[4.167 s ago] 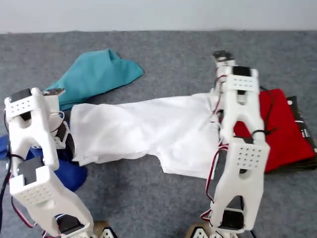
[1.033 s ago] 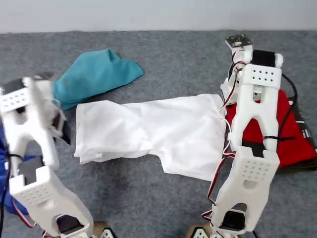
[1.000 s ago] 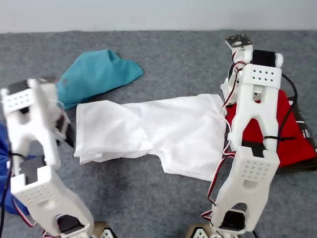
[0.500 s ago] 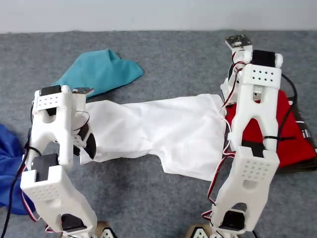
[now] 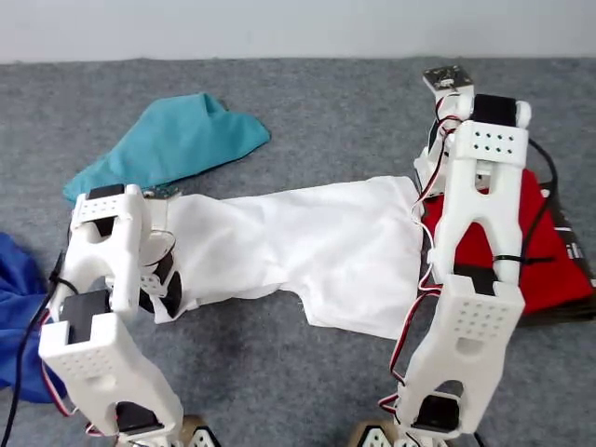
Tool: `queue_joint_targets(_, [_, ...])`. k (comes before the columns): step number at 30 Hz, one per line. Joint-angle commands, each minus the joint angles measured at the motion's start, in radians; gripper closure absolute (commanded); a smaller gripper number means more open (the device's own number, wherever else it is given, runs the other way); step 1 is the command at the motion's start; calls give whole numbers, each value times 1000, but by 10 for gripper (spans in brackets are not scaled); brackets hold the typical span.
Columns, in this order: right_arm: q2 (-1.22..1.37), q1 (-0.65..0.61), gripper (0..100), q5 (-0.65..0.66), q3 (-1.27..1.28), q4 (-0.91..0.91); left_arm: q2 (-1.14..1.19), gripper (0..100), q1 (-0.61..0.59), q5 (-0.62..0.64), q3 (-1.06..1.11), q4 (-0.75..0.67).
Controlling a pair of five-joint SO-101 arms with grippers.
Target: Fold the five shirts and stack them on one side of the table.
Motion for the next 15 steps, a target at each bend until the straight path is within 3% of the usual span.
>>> queue_joint_targets(1, [-71, 5, 847, 8, -35, 22, -44, 935, -5, 3, 2, -12])
queue_joint_targets(5, [-77, 5, 847, 6, -35, 24, -44, 985, -5, 3, 1, -12])
queue_joint_targets(15, [-79, 5, 847, 6, -37, 25, -44, 986, -6, 3, -1, -14])
